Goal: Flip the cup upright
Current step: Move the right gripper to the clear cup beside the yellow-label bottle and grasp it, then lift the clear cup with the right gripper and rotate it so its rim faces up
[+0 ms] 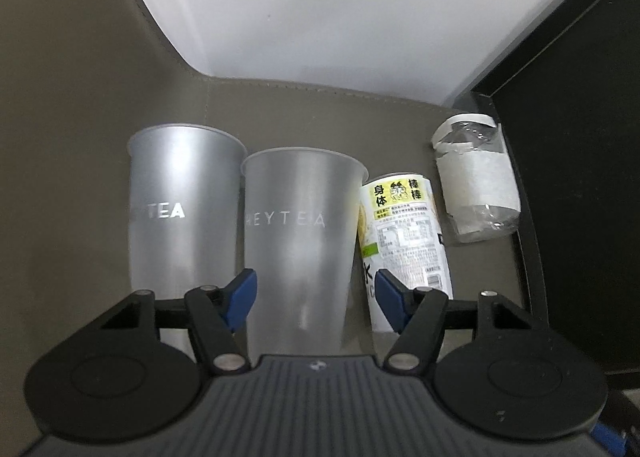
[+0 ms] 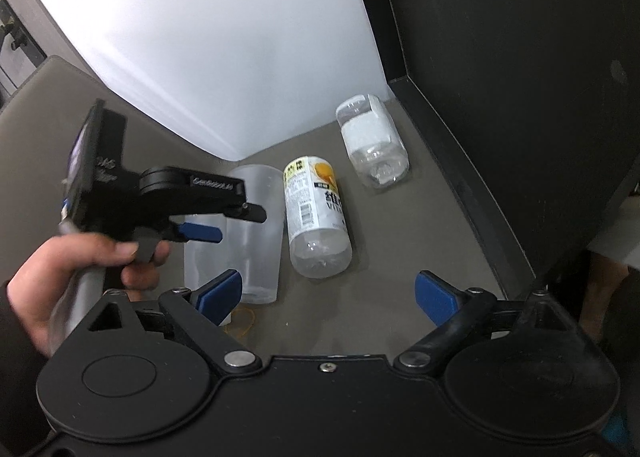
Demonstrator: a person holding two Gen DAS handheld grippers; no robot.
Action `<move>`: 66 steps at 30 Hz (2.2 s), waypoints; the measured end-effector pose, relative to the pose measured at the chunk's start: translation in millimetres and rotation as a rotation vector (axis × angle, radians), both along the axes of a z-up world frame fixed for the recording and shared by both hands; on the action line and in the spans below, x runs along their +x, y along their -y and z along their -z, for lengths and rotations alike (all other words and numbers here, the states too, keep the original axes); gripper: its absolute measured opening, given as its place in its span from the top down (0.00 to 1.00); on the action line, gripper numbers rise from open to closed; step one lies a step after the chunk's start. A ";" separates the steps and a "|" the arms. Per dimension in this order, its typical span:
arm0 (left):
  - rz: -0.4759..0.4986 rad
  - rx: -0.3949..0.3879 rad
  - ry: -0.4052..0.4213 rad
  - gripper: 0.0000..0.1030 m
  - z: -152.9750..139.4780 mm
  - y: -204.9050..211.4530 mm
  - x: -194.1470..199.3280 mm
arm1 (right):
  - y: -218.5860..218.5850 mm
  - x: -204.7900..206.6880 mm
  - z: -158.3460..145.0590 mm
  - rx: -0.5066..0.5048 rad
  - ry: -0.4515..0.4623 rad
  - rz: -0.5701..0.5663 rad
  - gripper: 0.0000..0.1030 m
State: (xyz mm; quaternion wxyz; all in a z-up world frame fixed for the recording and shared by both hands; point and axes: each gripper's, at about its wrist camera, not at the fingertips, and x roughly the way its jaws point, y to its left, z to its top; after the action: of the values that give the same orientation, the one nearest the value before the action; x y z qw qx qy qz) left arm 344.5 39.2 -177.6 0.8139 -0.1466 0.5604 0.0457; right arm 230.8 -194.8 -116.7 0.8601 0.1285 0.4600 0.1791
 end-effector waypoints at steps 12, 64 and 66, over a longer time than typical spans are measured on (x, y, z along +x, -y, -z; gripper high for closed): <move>0.006 0.042 -0.082 0.34 22.7 -3.6 25.4 | 2.6 6.0 14.6 0.013 -0.037 0.026 0.10; 0.322 0.024 0.271 0.36 -75.1 55.9 -171.1 | 10.4 -1.7 22.2 0.458 -0.148 -0.005 0.00; 0.340 0.021 0.277 0.36 -77.1 58.6 -179.0 | 5.9 -1.6 23.8 0.469 -0.161 -0.028 0.00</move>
State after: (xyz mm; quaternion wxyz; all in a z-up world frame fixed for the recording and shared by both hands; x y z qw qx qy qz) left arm 165.5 -19.4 -100.5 0.8805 -0.0465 0.4595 -0.1071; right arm 229.2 -200.7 -140.5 0.7649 0.3320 0.4745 0.2822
